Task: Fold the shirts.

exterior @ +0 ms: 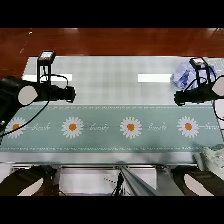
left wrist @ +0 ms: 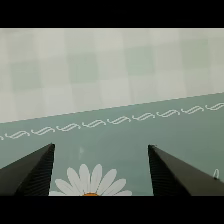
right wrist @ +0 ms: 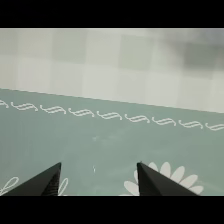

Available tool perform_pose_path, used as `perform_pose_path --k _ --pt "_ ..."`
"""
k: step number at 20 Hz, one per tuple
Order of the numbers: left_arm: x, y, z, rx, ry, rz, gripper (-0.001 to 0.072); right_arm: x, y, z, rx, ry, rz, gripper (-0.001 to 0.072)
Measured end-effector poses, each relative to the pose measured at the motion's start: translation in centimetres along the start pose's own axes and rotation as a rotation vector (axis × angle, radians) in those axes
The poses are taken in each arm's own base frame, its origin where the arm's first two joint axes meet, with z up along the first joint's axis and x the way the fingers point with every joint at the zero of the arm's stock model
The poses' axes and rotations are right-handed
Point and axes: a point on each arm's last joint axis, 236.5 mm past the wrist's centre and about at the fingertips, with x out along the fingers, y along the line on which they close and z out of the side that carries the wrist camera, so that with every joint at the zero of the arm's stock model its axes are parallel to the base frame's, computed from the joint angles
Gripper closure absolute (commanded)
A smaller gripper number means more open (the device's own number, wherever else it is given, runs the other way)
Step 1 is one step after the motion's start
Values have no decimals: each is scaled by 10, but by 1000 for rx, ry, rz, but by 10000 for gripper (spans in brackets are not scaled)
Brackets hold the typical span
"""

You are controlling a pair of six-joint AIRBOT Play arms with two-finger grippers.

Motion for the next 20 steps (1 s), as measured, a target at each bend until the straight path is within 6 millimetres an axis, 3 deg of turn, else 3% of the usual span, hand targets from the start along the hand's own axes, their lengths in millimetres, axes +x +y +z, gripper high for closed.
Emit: perform_pose_path --k 5,8,14,17,20 --pt "0 0 0 0 -1 -1 -5 0 5 3 11 -13 21 169" --pt "0 -1 3 0 -12 -4 -5 -1 4 25 15 -104 19 169" --pt "1 -2 6 1 -26 -7 -4 -23 -10 104 -29 -454 -50 171" --pt "4 -2 5 1 -19 -5 -4 -45 -37 159 -116 -704 -171 171" --pt "6 -2 5 1 -15 -5 -5 -37 -76 185 -59 -827 -222 170"
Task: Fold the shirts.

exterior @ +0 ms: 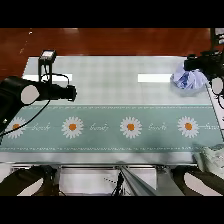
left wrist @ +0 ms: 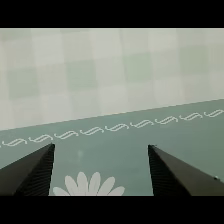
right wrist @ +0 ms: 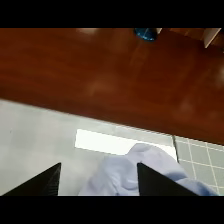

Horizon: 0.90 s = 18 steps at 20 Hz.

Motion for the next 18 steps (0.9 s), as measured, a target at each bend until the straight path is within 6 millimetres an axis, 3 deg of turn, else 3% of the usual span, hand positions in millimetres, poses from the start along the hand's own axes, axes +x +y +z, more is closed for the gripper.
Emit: perform_pose_path --k 5,7,11,15,16,17,18 --pt "1 1 -2 1 10 3 -4 41 -74 -70 534 41 -144 170" --pt "1 1 -3 1 12 3 -4 51 -88 -97 661 68 -185 169" --pt "1 1 -3 1 14 3 -4 67 -89 -145 782 142 -220 169" --pt "1 1 -3 1 14 4 -4 80 -63 -177 840 222 -204 173" --pt "1 1 -3 1 14 4 -5 83 -57 -183 843 239 -198 227" --pt "1 1 -3 1 14 4 -5 86 -50 -188 848 256 -191 424" --pt "1 1 -3 1 14 4 -4 88 -43 -194 858 273 -184 689"
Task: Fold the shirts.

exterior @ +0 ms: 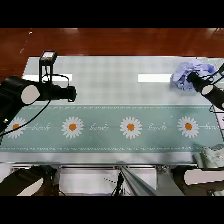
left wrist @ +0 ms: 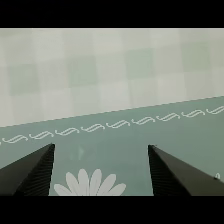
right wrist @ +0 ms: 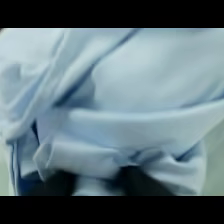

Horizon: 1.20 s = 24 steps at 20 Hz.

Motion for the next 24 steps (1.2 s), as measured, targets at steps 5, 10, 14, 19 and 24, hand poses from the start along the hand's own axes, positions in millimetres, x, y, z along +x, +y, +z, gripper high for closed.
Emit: perform_pose_path --k 5,10,14,19,24 --pt "0 0 0 9 -1 1 -5 -7 29 6 62 -38 55 686" --pt "-11 -3 10 14 -13 -10 -4 -110 132 112 13 -309 293 686" --pt "-54 -10 43 2 -55 -29 -4 -282 225 191 -97 -600 560 686" --pt "-167 -26 111 20 -273 -102 -4 -490 264 221 -171 -882 821 686" --pt "-292 -33 135 26 -530 -186 -4 -540 260 188 -238 -780 869 686"
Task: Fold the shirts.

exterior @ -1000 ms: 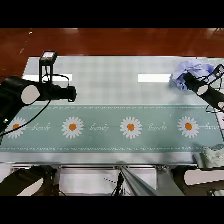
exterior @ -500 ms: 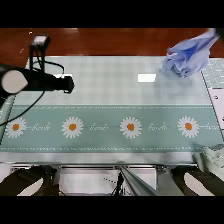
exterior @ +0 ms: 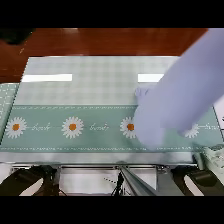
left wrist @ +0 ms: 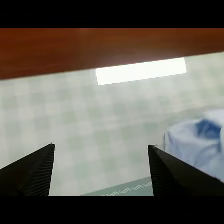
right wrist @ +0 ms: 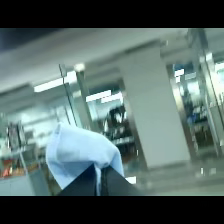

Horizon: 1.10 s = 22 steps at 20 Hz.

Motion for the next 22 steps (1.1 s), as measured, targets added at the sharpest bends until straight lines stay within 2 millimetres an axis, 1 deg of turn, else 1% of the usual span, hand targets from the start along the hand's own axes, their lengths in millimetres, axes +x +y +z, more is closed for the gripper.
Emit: perform_pose_path --k 1,2,4,5,7,8,9,10,12,13,14,15,16,17,18,19,20,21,22 --pt "-14 -2 6 1 -30 -9 -4 -2 2 -18 3 79 -2 686" --pt "-27 -3 7 3 -38 -13 -4 -3 3 -39 1 162 -4 686" --pt "-41 -4 2 4 -25 -14 -4 -2 9 -97 -1 360 6 686" --pt "-44 -3 -5 4 -1 -11 -3 -1 16 -127 7 450 23 686" --pt "-47 -1 -17 5 45 -5 -2 1 43 -187 39 609 91 686" --pt "-48 0 -23 5 70 -1 -2 -1 61 -218 62 687 133 686" --pt "-49 1 -28 5 86 2 -2 -5 85 -250 90 760 186 686" --pt "-50 1 -32 5 105 5 -2 -11 110 -277 118 822 237 686" --pt "-53 5 -38 7 125 19 -2 -34 169 -328 170 936 352 686" --pt "-54 9 -41 9 137 35 -2 -51 200 -352 186 989 413 684" --pt "-55 13 -42 11 139 54 -2 -69 228 -370 197 1031 466 635" --pt "-55 17 -43 12 144 72 -3 -90 254 -388 201 1074 519 382" --pt "-56 23 -46 14 156 95 -2 -109 276 -401 202 1104 564 225" --pt "-57 27 -45 16 151 114 -3 -125 291 -411 196 1130 596 224" --pt "-57 31 -46 17 156 130 -2 -136 300 -419 185 1146 620 224" --pt "-57 35 -47 18 161 144 -3 -141 303 -424 163 1152 632 224" --pt "-57 37 -47 19 162 155 -2 -143 300 -426 133 1156 637 224" --pt "-57 39 -47 19 165 164 -3 -140 291 -428 90 1161 629 224" --pt "-56 41 -48 20 169 170 -3 -133 273 -429 36 1168 607 225"
